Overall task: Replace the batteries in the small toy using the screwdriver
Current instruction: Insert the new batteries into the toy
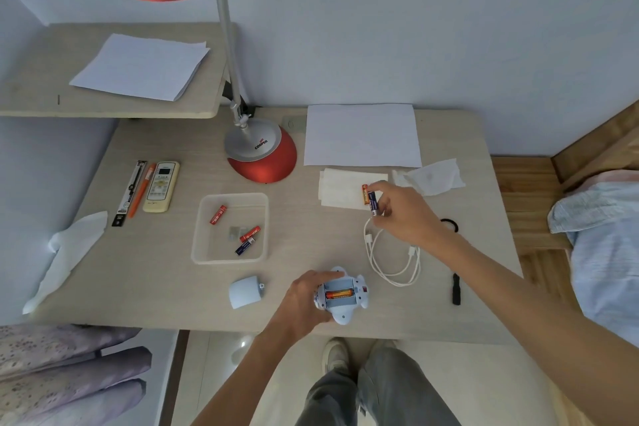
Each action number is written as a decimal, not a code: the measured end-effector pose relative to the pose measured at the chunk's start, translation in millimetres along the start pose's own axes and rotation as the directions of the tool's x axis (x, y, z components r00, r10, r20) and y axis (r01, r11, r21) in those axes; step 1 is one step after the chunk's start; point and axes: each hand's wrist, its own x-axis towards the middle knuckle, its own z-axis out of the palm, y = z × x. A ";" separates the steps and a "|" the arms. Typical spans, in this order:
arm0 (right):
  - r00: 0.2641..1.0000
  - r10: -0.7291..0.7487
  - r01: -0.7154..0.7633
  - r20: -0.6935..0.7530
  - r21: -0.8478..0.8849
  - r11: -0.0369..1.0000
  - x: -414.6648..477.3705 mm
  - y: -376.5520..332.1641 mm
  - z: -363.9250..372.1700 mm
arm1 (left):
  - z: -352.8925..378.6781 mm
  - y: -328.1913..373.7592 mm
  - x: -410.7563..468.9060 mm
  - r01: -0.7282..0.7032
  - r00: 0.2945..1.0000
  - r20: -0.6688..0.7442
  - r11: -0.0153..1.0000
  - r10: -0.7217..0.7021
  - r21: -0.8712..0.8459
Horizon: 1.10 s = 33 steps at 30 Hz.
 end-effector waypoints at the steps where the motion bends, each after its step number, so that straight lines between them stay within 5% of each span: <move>1: 1.000 0.023 -0.024 0.011 0.130 0.991 -13.6 -3.9 0.7 | -0.8 0.7 0.3 -0.003 1.000 0.001 1.000 0.003 0.003; 7: 0.976 0.103 -0.198 0.192 0.585 0.786 -86.3 -18.6 25.0 | -3.0 3.3 -0.2 -0.018 1.000 -0.013 1.000 0.018 -0.012; 14: 0.967 0.075 -0.172 0.244 0.406 0.898 -119.2 -8.2 57.5 | -6.8 9.1 1.0 -0.031 0.999 -0.017 0.999 0.030 -0.017; 26: 0.998 0.066 -0.069 0.021 0.230 0.971 -119.0 -0.3 86.2 | -7.8 7.6 2.2 -0.031 0.999 -0.021 1.000 0.031 0.001; 33: 0.991 -0.002 -0.026 0.135 0.204 0.979 -114.8 -9.5 97.1 | -5.7 5.3 3.3 -0.032 0.999 -0.025 0.999 0.033 0.023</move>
